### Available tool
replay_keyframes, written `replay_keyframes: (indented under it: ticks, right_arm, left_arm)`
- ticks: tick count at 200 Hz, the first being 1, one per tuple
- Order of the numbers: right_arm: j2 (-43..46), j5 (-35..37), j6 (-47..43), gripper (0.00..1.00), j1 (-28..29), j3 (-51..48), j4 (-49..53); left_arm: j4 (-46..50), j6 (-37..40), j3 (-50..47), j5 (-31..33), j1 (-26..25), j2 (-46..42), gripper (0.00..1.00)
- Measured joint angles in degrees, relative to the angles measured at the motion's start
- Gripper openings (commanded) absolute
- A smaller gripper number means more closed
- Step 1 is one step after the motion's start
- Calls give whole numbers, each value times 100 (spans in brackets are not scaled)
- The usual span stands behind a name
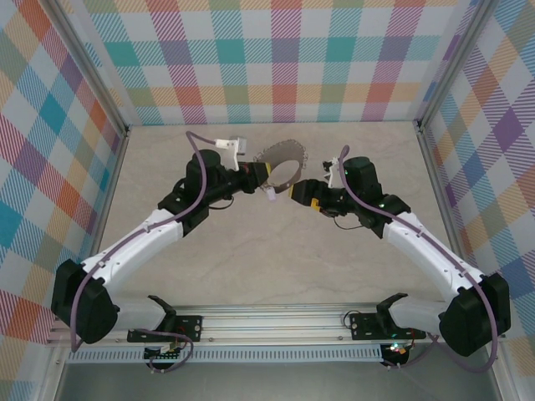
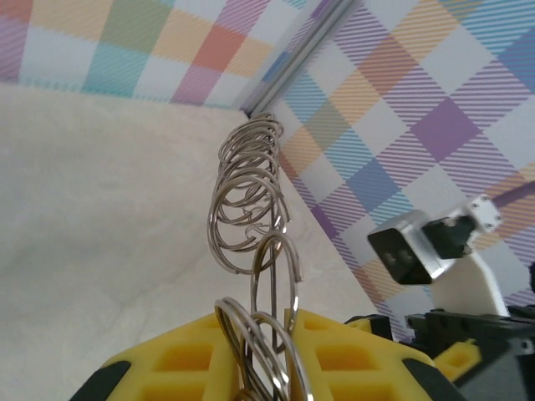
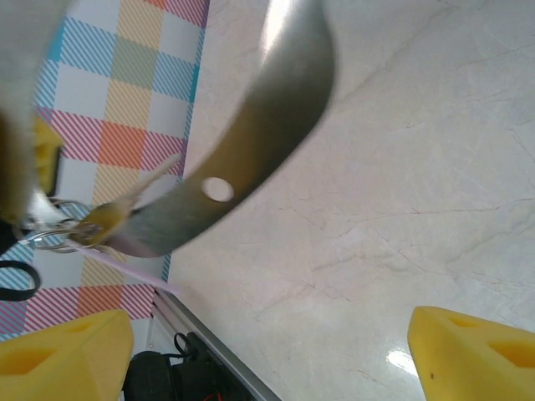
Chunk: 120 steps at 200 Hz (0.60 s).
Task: Put the keys on the keyring
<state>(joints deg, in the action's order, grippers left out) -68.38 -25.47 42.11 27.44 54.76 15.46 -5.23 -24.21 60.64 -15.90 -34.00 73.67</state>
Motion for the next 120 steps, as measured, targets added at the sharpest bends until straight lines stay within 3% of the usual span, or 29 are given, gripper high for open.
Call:
replay_keyframes:
  ticks: [71, 120]
  right_arm:
    - [-4, 190, 542, 94, 0, 520, -321]
    - [-247, 247, 1067, 100, 0, 1241, -557]
  left_arm:
    - [815, 1624, 457, 481, -59, -181, 0]
    - [1132, 2581, 468, 874, -450, -151, 0]
